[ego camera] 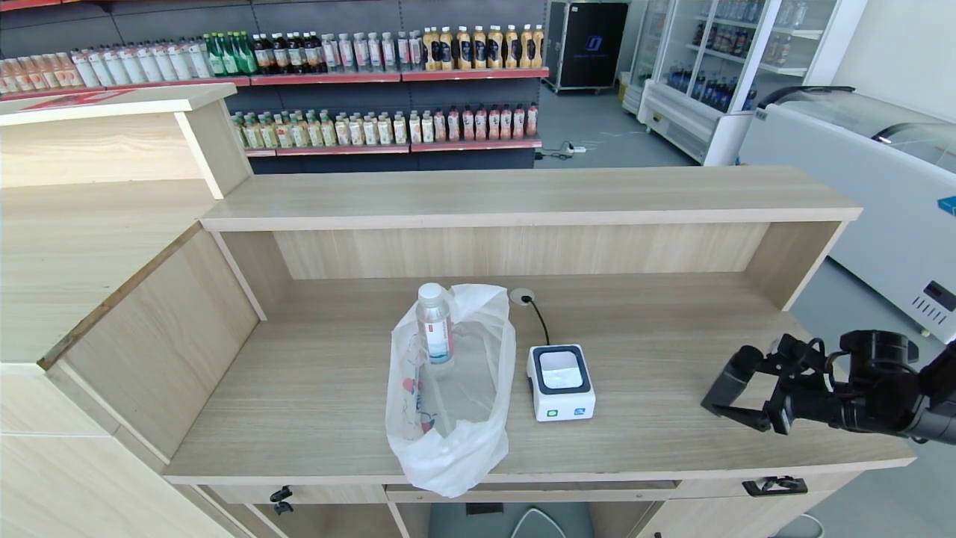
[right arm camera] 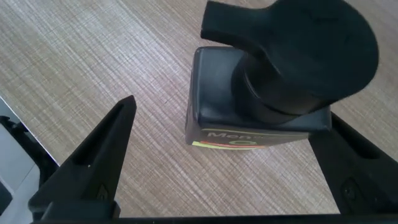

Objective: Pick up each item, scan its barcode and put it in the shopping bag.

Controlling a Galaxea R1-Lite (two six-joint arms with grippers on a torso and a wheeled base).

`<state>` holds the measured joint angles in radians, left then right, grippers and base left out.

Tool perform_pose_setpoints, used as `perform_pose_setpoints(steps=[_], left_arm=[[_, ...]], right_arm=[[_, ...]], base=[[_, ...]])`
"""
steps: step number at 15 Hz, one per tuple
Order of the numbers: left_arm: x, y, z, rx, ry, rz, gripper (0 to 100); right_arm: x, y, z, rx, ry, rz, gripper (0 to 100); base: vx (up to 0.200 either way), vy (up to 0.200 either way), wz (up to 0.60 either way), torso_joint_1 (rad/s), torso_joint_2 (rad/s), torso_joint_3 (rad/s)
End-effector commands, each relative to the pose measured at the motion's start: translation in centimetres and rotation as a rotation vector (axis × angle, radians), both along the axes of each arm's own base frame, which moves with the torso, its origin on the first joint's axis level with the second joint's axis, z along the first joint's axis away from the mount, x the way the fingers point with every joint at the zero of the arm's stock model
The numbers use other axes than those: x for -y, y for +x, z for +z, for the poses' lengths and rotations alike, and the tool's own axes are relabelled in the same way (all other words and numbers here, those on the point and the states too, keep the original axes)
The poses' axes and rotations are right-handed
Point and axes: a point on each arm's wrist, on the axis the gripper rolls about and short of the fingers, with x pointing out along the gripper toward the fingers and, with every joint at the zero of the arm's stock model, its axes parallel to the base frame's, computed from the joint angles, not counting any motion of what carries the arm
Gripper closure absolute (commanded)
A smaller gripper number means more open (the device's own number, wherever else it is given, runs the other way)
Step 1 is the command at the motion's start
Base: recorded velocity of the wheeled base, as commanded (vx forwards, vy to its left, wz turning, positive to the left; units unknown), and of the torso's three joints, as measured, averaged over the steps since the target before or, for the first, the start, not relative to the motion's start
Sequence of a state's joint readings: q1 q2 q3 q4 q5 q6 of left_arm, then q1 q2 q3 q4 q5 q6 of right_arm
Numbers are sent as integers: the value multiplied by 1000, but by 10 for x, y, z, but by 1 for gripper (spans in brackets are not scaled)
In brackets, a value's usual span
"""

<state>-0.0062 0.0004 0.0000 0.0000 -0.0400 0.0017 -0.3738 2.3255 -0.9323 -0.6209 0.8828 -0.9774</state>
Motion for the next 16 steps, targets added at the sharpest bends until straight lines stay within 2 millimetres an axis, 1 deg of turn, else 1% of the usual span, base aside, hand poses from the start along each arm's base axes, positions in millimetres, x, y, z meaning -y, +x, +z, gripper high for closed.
perform_pose_setpoints(steps=[1, 2, 3, 8, 9, 10, 11, 12, 13, 15, 16], left_arm=[[0, 0, 0, -1, 0, 0, 0], [0, 0, 0, -1, 0, 0, 0], [0, 0, 0, -1, 0, 0, 0], [0, 0, 0, -1, 0, 0, 0], [0, 0, 0, -1, 0, 0, 0], [0, 0, 0, -1, 0, 0, 0], [0, 0, 0, -1, 0, 0, 0], [0, 0, 0, -1, 0, 0, 0], [0, 0, 0, -1, 0, 0, 0], [0, 0, 0, -1, 0, 0, 0], [0, 0, 0, -1, 0, 0, 0]], right_arm=[[-5, 6, -4, -1, 0, 17, 0], [-6, 6, -4, -3, 4, 19, 0], [-8, 7, -5, -7, 6, 22, 100], [-10, 8, -3, -3, 6, 28, 100], [-10, 8, 1, 8, 2, 28, 100], [-10, 8, 12, 38, -8, 28, 100], [-10, 7, 27, 69, -11, 27, 100], [-12, 4, 46, 99, -2, 22, 100], [-18, -1, 75, 145, 19, 34, 100], [-27, -12, 121, 234, 44, 63, 100], [-39, -31, 165, 347, 25, 101, 100]], base=[[0, 0, 0, 0, 0, 0], [0, 0, 0, 0, 0, 0], [0, 0, 0, 0, 0, 0], [0, 0, 0, 0, 0, 0], [0, 0, 0, 0, 0, 0], [0, 0, 0, 0, 0, 0], [0, 0, 0, 0, 0, 0], [0, 0, 0, 0, 0, 0], [0, 0, 0, 0, 0, 0], [0, 0, 0, 0, 0, 0], [0, 0, 0, 0, 0, 0]])
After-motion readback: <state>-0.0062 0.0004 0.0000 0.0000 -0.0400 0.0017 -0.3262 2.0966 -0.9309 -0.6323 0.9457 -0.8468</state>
